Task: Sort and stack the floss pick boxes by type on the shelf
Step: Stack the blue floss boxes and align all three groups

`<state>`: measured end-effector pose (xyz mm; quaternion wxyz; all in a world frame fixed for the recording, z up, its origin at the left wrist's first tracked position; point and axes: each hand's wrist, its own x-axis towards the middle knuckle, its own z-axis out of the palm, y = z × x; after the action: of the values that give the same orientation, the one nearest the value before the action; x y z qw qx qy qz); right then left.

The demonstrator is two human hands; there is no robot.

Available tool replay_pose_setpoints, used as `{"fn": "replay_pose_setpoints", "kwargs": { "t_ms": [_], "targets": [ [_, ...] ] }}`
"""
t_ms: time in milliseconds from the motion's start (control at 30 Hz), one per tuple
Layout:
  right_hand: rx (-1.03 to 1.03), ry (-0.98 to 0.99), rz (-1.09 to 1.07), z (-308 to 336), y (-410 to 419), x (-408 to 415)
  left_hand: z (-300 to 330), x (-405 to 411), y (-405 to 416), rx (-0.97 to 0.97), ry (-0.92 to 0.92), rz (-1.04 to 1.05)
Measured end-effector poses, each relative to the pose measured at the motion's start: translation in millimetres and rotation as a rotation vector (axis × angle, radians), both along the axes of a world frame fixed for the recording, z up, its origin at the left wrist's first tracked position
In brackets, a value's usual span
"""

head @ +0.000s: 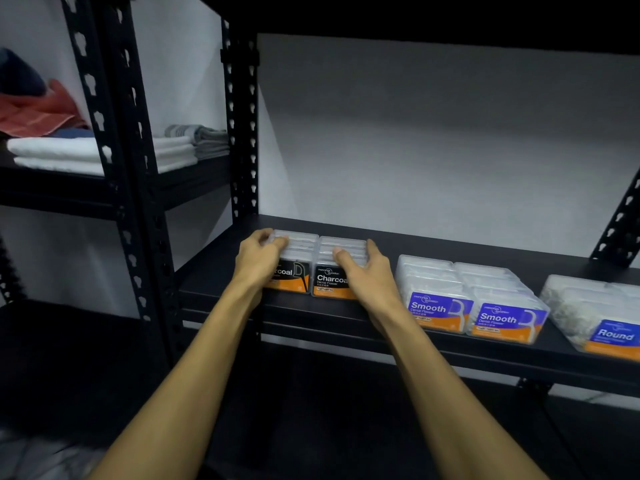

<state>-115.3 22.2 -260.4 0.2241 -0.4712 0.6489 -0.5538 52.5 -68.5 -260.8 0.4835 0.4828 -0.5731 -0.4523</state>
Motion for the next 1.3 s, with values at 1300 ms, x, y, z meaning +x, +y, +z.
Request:
{"fn": "replay_pose_setpoints", "kwargs": {
  "t_ms": [1300],
  "targets": [
    [0.000, 0.025, -0.069, -6, 18, 10, -2, 8, 19, -0.033, -0.052, 0.005]
  ]
}}
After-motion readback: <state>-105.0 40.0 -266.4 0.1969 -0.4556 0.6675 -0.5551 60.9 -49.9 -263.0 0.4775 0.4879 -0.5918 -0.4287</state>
